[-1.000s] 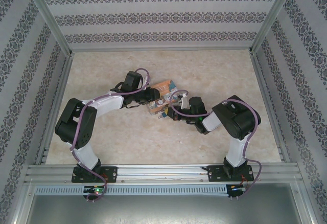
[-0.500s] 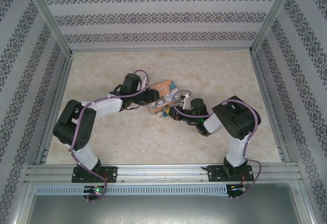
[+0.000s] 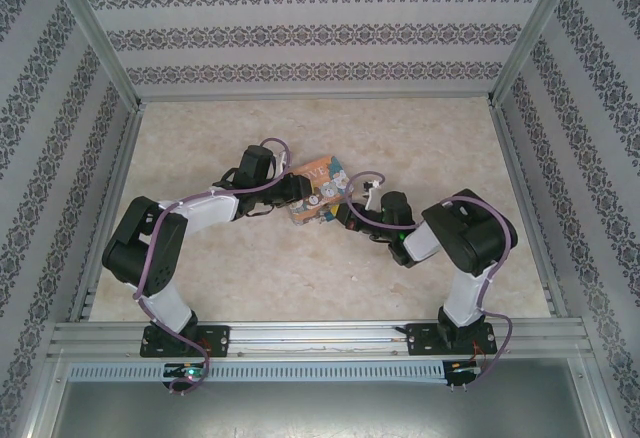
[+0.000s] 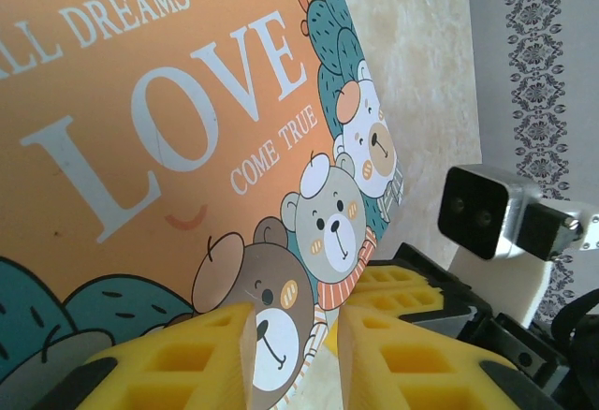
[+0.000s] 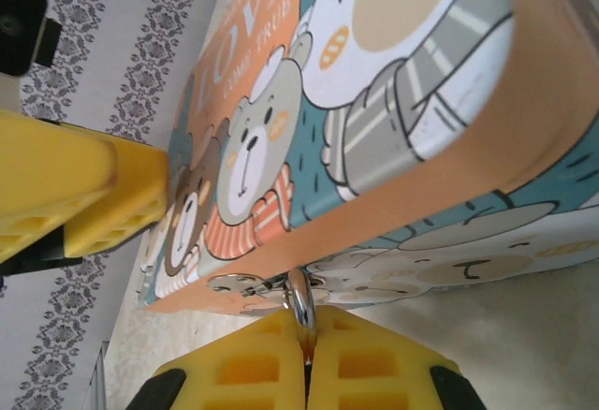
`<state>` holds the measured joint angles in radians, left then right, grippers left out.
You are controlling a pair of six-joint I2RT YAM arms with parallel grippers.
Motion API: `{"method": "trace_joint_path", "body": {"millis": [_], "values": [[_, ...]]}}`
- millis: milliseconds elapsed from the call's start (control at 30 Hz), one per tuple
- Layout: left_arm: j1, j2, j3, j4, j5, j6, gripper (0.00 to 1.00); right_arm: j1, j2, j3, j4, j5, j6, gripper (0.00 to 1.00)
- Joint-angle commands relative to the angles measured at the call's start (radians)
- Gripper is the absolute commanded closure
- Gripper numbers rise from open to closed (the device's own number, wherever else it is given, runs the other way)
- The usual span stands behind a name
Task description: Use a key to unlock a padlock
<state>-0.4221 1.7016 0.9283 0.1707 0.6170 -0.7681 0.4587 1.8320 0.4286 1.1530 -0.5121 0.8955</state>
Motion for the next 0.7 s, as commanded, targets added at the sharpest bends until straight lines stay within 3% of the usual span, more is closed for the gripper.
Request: {"method": "trace_joint_path", "body": {"millis": [0, 667], "values": [[-0.019, 0.016, -0.039, -0.103, -0.007, -0.016, 0.71, -0.014, -0.05, -0.014, 0.02, 0.02, -0.011, 1.0], [-0.018, -0.015, -0.008, -0.092, -0.007, -0.035, 0.66, -0.026, -0.135, -0.022, -0.084, 0.031, -0.061, 1.0]]}}
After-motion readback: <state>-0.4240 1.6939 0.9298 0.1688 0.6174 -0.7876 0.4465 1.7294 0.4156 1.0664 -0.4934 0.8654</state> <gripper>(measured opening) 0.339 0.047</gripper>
